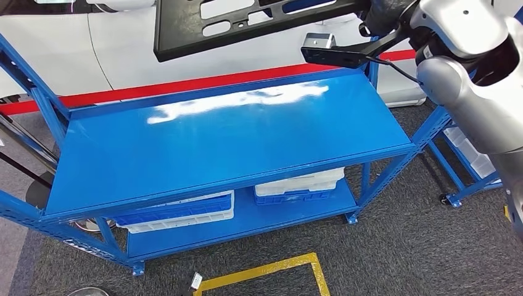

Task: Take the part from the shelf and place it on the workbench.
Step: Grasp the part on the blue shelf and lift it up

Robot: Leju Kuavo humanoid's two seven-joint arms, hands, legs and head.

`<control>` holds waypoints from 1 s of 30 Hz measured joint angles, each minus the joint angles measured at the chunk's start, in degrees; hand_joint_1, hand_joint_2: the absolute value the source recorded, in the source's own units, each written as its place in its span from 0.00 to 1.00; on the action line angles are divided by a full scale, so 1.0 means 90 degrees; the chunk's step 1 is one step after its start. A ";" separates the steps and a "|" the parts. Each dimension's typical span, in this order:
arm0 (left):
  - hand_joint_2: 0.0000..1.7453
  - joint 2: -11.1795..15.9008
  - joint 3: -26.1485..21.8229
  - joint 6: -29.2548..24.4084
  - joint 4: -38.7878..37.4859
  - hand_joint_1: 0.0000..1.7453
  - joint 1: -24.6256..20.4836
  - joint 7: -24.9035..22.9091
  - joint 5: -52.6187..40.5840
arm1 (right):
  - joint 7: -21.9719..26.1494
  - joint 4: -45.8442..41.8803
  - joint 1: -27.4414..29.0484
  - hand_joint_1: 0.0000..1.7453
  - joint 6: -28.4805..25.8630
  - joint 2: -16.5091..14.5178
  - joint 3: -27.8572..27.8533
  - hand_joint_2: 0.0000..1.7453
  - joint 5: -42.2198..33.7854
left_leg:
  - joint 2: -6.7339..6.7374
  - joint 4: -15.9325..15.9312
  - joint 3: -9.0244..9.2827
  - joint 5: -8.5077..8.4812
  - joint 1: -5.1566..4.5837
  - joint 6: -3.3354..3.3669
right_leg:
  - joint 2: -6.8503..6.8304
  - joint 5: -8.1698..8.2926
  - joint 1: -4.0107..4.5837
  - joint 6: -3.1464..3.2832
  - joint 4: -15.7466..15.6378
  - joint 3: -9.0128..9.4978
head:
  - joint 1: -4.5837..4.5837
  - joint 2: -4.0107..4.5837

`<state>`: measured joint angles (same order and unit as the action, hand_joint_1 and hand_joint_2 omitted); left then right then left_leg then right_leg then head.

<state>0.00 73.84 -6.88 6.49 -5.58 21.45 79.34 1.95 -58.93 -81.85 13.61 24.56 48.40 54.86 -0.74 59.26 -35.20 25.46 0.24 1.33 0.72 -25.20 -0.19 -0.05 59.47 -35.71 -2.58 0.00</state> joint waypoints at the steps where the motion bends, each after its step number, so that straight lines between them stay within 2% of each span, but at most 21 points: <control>1: 1.00 0.0000 0.0008 0.0023 0.0000 0.00 0.0000 0.0013 0.0015 | 0.0000 0.0000 0.0012 1.00 -0.0012 0.0021 0.0006 1.00 -0.0023 | -0.0001 0.0000 0.0000 0.0000 0.0000 0.0000 | 0.0000 0.0000 0.0000 0.0000 0.0000 0.0000 | 0.0000 0.0000; 9: 1.00 0.0004 0.0044 0.0058 0.0000 0.00 -0.0001 0.0027 0.0051 | 0.0014 -0.0044 0.0215 1.00 -0.0205 0.0165 0.0017 1.00 -0.0180 | 0.0001 0.0000 0.0000 0.0000 0.0000 0.0000 | 0.0000 0.0000 -0.0001 0.0000 0.0000 0.0000 | 0.0000 0.0000; 17: 1.00 0.0033 0.0050 0.0058 0.0000 0.00 -0.0001 0.0030 0.0112 | 0.0178 -0.0166 0.0259 1.00 0.0005 0.0303 0.0021 1.00 -0.0431 | 0.0001 0.0000 -0.0001 0.0000 0.0000 0.0000 | 0.0000 0.0000 0.0000 0.0000 0.0000 -0.0001 | 0.0000 0.0000; 30: 1.00 0.0060 0.0063 0.0046 0.0000 0.00 -0.0004 0.0055 0.0124 | 0.0211 -0.0307 0.0266 1.00 0.0004 0.0461 0.0024 1.00 -0.0624 | 0.0001 0.0000 -0.0001 0.0000 0.0000 0.0000 | 0.0001 0.0000 -0.0001 0.0000 0.0000 -0.0001 | 0.0000 0.0000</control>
<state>0.54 74.40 -6.47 6.49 -5.62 21.95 80.46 3.85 -61.69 -79.45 13.64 28.71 48.62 49.24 -0.73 59.26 -35.21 25.46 0.24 1.33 0.73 -25.20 -0.20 -0.05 59.47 -35.72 -2.58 0.00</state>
